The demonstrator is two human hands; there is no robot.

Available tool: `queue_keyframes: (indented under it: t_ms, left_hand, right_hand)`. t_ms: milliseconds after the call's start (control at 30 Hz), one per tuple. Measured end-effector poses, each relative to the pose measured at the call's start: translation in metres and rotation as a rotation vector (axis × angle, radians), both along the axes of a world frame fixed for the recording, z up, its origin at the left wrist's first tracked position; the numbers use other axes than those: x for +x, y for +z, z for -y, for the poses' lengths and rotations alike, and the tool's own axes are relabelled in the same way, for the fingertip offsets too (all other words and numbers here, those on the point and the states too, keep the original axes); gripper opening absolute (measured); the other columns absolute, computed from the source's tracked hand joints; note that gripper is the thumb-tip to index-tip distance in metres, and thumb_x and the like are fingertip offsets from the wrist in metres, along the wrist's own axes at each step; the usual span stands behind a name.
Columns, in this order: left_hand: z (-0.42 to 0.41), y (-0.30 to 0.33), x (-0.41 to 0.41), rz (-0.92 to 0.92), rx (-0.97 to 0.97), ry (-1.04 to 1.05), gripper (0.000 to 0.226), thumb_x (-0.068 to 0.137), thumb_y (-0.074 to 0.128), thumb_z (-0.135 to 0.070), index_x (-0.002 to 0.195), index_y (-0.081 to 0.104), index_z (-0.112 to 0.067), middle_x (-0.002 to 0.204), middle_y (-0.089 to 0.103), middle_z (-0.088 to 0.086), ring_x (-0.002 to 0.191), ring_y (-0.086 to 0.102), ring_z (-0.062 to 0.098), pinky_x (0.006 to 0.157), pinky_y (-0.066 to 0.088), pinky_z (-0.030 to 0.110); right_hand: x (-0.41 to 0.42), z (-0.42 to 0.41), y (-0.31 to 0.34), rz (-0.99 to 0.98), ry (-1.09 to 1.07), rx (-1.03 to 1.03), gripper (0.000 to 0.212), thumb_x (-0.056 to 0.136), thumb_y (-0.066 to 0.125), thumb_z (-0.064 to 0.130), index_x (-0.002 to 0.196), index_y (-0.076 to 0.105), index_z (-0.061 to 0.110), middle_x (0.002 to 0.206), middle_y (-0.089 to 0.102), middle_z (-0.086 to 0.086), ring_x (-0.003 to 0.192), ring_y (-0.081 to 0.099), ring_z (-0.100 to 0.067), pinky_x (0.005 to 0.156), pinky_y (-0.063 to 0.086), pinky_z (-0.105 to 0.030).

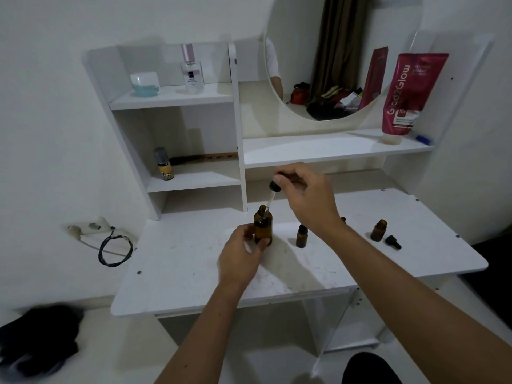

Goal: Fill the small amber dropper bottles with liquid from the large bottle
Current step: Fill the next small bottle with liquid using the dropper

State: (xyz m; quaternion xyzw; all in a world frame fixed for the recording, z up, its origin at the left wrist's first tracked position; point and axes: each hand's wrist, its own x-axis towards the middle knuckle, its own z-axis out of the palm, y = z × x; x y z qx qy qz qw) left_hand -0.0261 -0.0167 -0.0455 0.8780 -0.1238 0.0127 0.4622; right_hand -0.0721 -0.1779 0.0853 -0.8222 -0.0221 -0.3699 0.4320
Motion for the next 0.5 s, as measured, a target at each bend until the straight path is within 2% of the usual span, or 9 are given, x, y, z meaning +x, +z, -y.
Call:
queue_keyframes:
  t_ms: [267, 400, 500]
  left_hand:
    - [0.000, -0.001, 0.000, 0.022, 0.005, -0.009, 0.042, 0.091, 0.069, -0.056, 0.126, 0.057, -0.037, 0.122, 0.069, -0.019, 0.111, 0.064, 0.009, 0.094, 0.056, 0.039]
    - [0.000, -0.002, 0.000, 0.016, 0.032, -0.006, 0.044, 0.091, 0.067, -0.058, 0.128, 0.056, -0.037, 0.123, 0.068, -0.018, 0.110, 0.065, 0.010, 0.094, 0.057, 0.039]
    - [0.000, -0.002, 0.000, 0.024, 0.039, -0.008, 0.044, 0.092, 0.066, -0.058, 0.129, 0.055, -0.038, 0.123, 0.067, -0.019, 0.109, 0.064, 0.009, 0.092, 0.057, 0.037]
  right_hand:
    - [0.004, -0.009, -0.018, -0.095, 0.093, -0.128, 0.012, 0.096, 0.071, 0.015, 0.106, 0.076, 0.009, 0.097, 0.075, 0.004, 0.088, 0.071, -0.005, 0.083, 0.054, -0.010]
    - [0.004, -0.008, -0.009, -0.009, 0.054, -0.082, 0.016, 0.098, 0.070, 0.016, 0.111, 0.075, 0.009, 0.102, 0.076, -0.001, 0.093, 0.072, -0.008, 0.088, 0.059, -0.021]
    - [0.005, -0.005, 0.005, 0.063, 0.013, -0.023, 0.017, 0.098, 0.070, 0.014, 0.113, 0.074, 0.006, 0.104, 0.076, -0.003, 0.097, 0.072, -0.010, 0.090, 0.057, -0.020]
